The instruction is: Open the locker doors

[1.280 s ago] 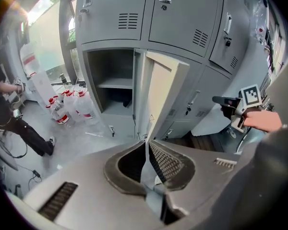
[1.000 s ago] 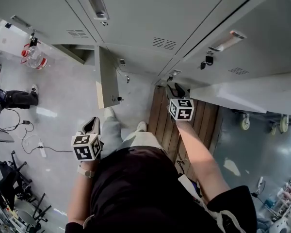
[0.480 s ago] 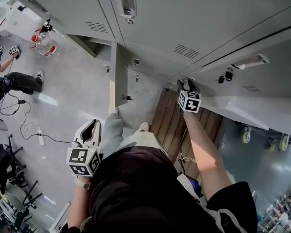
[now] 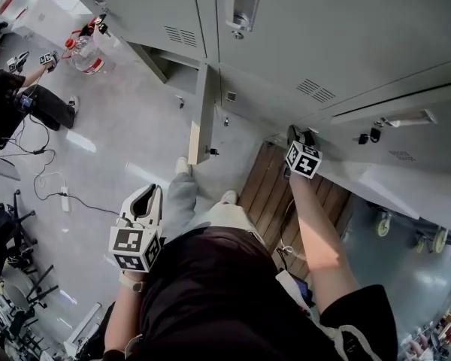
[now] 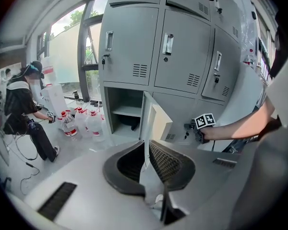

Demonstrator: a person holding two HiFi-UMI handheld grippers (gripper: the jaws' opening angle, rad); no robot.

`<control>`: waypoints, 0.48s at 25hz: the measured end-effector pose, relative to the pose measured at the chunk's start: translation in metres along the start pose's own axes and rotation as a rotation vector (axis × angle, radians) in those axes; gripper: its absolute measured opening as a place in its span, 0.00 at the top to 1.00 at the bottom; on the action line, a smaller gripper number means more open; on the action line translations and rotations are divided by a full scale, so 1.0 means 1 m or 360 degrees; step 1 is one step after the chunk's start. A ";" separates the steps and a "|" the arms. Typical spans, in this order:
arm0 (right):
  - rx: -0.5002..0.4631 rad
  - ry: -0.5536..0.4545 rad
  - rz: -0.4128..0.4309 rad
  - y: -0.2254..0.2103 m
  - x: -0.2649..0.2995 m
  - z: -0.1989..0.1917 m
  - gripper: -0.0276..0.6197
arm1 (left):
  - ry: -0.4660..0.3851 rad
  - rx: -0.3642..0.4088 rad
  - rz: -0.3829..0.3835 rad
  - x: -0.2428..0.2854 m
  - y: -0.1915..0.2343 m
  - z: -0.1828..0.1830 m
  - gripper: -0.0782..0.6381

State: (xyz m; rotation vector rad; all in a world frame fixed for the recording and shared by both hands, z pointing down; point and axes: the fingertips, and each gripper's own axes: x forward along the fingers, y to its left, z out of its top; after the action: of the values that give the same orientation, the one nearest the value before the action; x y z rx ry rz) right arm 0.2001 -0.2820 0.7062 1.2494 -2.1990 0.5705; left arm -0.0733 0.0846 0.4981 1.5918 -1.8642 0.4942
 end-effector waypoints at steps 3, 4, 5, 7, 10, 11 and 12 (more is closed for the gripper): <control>0.0071 -0.0001 -0.0011 0.000 -0.002 -0.001 0.58 | -0.0018 0.0018 -0.0002 -0.001 0.000 0.002 0.84; 0.0081 0.0003 -0.0023 0.000 -0.003 -0.001 0.58 | -0.0026 0.0025 -0.0009 0.000 -0.001 0.003 0.84; 0.0090 0.0005 -0.0036 0.000 -0.004 -0.002 0.58 | -0.0035 0.0036 -0.0019 0.000 -0.002 0.005 0.84; 0.0110 0.0004 -0.0056 0.002 -0.008 -0.005 0.59 | -0.0052 0.0063 -0.0047 0.001 -0.006 0.008 0.84; 0.0137 0.0005 -0.0073 0.005 -0.017 -0.013 0.60 | -0.0071 0.0088 -0.0090 0.002 -0.011 0.010 0.84; 0.0142 0.0006 -0.0082 0.005 -0.020 -0.017 0.60 | -0.0079 0.0088 -0.0099 0.002 -0.012 0.011 0.84; 0.0146 0.0008 -0.0092 0.005 -0.024 -0.020 0.62 | -0.0091 0.0089 -0.0107 0.002 -0.014 0.013 0.84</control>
State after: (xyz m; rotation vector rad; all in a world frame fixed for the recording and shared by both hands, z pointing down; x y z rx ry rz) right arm 0.2110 -0.2524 0.7057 1.3522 -2.1469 0.6568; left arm -0.0632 0.0719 0.4884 1.7158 -1.8464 0.4797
